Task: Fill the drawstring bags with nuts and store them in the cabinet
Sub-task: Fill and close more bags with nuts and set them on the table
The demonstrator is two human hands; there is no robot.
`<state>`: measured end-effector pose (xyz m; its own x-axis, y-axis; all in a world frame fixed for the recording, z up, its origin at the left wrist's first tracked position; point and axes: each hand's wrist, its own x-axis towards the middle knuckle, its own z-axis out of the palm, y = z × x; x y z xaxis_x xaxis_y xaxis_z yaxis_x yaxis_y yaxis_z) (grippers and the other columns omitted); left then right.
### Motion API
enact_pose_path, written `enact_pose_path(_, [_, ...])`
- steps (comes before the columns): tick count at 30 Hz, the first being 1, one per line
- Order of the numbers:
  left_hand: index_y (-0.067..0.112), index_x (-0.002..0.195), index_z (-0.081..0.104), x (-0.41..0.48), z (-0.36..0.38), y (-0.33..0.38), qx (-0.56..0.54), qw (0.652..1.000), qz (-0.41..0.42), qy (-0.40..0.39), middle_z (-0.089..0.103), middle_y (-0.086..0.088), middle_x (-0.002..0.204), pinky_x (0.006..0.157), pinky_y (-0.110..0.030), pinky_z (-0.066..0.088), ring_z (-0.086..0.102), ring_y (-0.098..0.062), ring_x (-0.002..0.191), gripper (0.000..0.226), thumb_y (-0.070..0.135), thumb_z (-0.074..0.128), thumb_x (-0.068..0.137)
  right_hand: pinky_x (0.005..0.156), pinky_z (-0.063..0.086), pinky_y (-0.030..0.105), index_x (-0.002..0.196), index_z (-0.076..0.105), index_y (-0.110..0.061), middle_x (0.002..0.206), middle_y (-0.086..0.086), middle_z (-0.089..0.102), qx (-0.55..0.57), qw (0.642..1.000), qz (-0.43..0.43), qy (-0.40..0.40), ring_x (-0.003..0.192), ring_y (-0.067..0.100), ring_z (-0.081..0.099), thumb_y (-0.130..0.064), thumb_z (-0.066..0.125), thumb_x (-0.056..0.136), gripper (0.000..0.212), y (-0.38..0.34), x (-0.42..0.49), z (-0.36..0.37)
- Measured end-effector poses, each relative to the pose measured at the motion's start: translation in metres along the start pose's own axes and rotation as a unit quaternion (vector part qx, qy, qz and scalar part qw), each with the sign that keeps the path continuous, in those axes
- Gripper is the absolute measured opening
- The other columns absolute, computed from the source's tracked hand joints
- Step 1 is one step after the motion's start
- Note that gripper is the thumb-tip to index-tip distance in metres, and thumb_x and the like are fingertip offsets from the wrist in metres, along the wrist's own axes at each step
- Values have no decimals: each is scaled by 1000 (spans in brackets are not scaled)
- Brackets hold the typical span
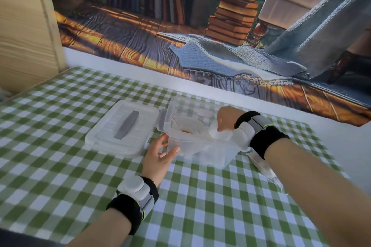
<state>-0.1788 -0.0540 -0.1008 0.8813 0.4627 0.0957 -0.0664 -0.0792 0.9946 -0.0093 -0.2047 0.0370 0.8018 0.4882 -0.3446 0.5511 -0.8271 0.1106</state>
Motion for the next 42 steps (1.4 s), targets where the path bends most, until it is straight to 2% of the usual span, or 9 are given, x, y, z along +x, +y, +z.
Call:
enact_pose_path(3, [24,128,53,0,0,-1,-4,1000,-3,0,57,11,123,82,-13,41,49,7,112,45,27,68,86,68,47,32,78,64,-14,81,2,57,18,993,-3,115,79,24,57,-16,65,80,3,5,-22,-9])
enact_pose_path(7, [24,129,52,-2,-1,2,-6,1000,-6,-6,58,13,122,80,-13,41,49,10,109,45,25,67,87,73,46,30,89,63,-18,83,-2,57,200,950,-10,240,81,20,56,-8,68,78,16,18,-52,-8])
enact_pose_path(13, [23,129,52,-3,-4,9,-5,999,-19,-29,58,13,121,81,-14,41,51,6,108,47,22,69,85,55,45,7,89,63,-16,77,-2,55,451,807,2,380,62,12,56,-3,68,80,18,17,-116,5])
enact_pose_path(18, [24,112,48,-9,-7,17,-40,999,-33,18,56,3,111,82,-25,42,55,-13,102,34,6,61,87,57,52,16,86,63,-14,74,-5,61,660,668,-27,342,62,3,62,2,67,80,18,-6,-164,44])
enact_pose_path(21, [16,91,54,-26,-3,26,-62,993,-79,-55,59,-1,86,71,-26,46,56,-18,80,5,12,52,94,58,52,18,83,63,-16,74,-4,61,658,699,-5,280,62,6,61,1,68,79,19,-30,-154,88])
enact_pose_path(25, [10,107,65,-43,-4,28,-89,955,-164,-232,68,-16,92,67,-31,51,62,-24,79,48,49,41,92,59,49,18,81,63,-21,76,-2,60,638,735,24,228,60,5,58,-1,69,79,21,-55,-125,141])
enact_pose_path(33, [13,84,64,-45,-11,10,-7,988,-103,-117,66,-11,86,83,-54,52,63,-30,79,12,17,57,92,61,48,16,83,63,-24,77,-4,64,622,731,42,278,62,-2,57,-9,66,84,16,-73,-95,174])
enact_pose_path(38, [24,93,66,-46,-11,10,-31,990,-85,-105,69,-2,95,73,-26,54,64,-14,84,12,19,55,95,59,45,11,82,60,-30,87,-2,55,528,770,1,358,68,8,54,-3,65,83,28,-76,-96,178])
enact_pose_path(42, [13,89,58,-46,-11,8,-30,996,-34,-71,60,0,79,66,-21,49,57,-10,71,7,16,64,89,64,44,13,80,57,-38,85,-7,55,492,777,-43,389,74,8,55,-21,63,81,18,-86,-102,170])
